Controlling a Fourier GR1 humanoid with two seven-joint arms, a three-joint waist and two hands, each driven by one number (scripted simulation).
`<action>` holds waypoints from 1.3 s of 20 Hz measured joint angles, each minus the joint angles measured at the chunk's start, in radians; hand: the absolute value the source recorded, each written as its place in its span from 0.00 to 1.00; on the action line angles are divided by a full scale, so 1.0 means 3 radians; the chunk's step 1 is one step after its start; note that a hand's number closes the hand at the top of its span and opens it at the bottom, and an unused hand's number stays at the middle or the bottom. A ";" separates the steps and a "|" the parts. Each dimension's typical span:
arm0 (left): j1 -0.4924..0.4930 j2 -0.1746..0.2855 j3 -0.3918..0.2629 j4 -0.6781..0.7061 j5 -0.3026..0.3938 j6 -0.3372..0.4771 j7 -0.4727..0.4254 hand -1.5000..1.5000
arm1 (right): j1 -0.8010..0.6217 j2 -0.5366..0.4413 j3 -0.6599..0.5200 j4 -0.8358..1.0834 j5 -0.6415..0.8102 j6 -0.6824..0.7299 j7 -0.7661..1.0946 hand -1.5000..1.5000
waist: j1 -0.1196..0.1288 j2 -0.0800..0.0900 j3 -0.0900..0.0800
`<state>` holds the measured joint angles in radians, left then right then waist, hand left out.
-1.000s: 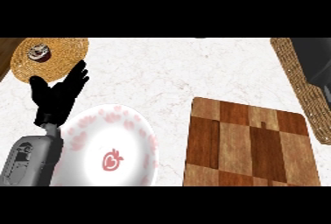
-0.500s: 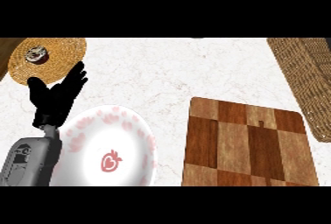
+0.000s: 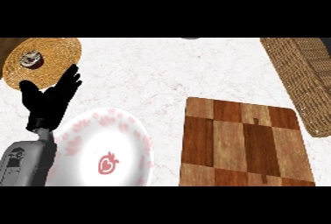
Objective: Pick the eggplant from the cutting board and place it in the basket
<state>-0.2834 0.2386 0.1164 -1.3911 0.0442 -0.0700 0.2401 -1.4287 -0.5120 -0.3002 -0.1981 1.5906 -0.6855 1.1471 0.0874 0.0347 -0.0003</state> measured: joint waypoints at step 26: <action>0.0091 0.0017 0.0053 0.0018 -0.0008 -0.0003 -0.0047 0.50 | 0.0700 -0.0187 -0.0551 -0.0414 0.0119 -0.0987 -0.0062 0.00 | -0.0096 -0.0039 0.0004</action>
<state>-0.2560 0.2437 0.1322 -1.3857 0.0418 -0.0709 0.2262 -1.2188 -0.5682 -0.4656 -0.3223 1.6262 -0.9815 1.1285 0.0585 0.0231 0.0009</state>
